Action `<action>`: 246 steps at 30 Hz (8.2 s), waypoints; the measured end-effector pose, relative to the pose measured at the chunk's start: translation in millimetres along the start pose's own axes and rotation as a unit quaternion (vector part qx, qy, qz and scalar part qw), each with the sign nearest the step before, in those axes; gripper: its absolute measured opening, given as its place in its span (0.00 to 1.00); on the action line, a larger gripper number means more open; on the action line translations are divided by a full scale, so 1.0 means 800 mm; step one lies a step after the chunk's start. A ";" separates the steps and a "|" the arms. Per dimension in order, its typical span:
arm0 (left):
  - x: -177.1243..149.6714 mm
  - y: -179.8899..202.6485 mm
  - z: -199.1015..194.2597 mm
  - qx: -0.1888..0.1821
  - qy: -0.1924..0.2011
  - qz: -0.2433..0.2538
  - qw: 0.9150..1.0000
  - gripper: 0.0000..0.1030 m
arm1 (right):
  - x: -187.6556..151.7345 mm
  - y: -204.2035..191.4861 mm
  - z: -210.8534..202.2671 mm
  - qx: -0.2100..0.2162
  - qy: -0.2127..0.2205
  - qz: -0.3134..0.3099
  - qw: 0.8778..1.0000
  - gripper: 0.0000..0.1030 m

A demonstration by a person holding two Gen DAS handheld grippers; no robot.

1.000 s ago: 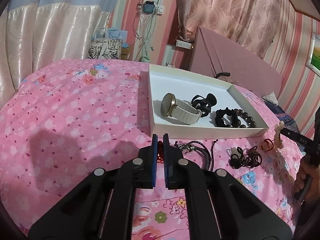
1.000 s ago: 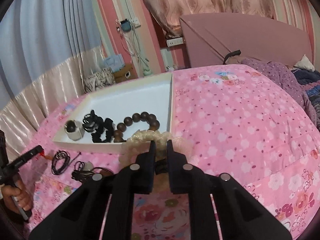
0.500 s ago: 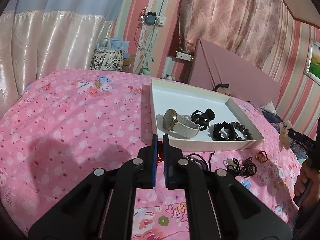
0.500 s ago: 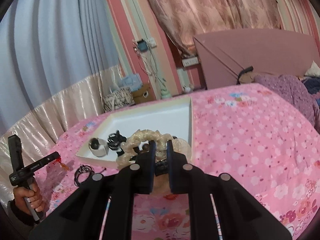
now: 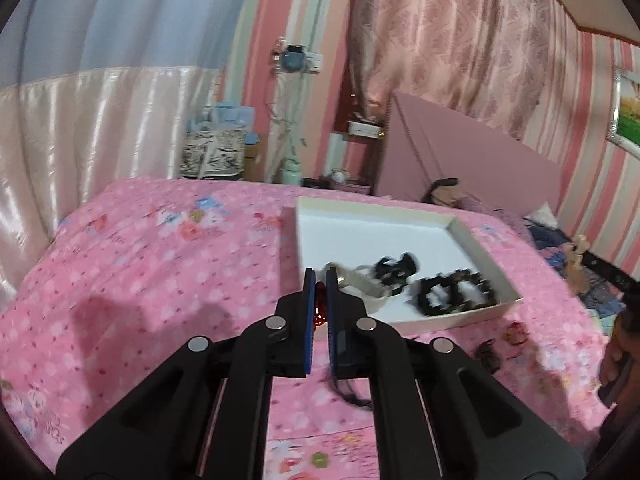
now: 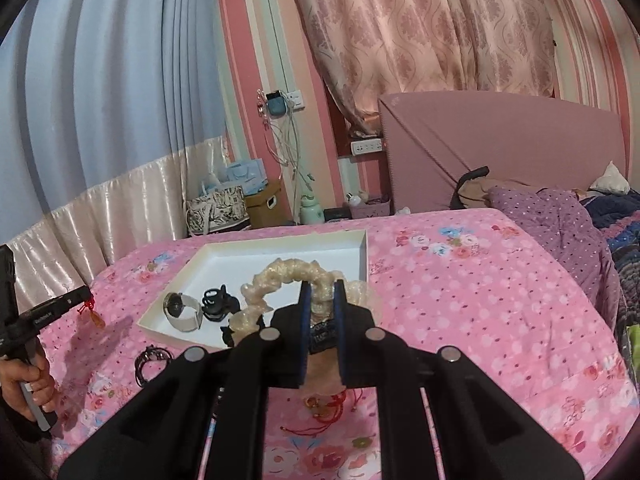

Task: Organize jewelry
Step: 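Carry the red charm with the left gripper while the right carries the scrunchie over the tray, then open the left gripper over the tray while the right releases the scrunchie beside the beads, then withdraw both grippers from the tray toward the black braided bracelets and cord necklace, then grasp the black braided bracelets with the left gripper while the right grasps the black cord necklace, then lift the braided bracelets with the left gripper while the right lifts the pendant necklace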

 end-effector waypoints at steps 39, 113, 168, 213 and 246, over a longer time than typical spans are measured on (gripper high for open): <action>0.046 0.013 0.233 0.000 -0.081 0.033 0.996 0.03 | 0.000 0.007 0.225 -0.083 -0.127 -0.045 0.987 0.10; -0.035 0.014 0.081 0.041 -0.050 0.052 0.997 0.70 | 0.010 -0.005 0.118 -0.049 -0.074 -0.022 0.996 0.52; -0.096 0.054 0.114 0.020 -0.185 0.079 0.979 0.52 | -0.154 -0.078 0.108 0.031 -0.222 -0.097 0.970 0.54; -0.056 0.045 0.038 0.006 -0.036 0.070 0.997 0.10 | -0.094 -0.057 0.060 0.069 -0.106 -0.038 0.991 0.13; -0.041 0.030 0.017 0.041 0.036 0.053 0.997 0.10 | -0.081 -0.044 0.053 0.031 -0.053 -0.037 0.997 0.13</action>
Point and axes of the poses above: each gripper's, at about its wrist camera, not at the fingertips, and z roughly the way its jaws point, y to its right, x to its top, the point moved 3 cm from there along z, roughly the way its jaws point, and after that the axes turned 8 degrees about z, right-handed, at the moved point
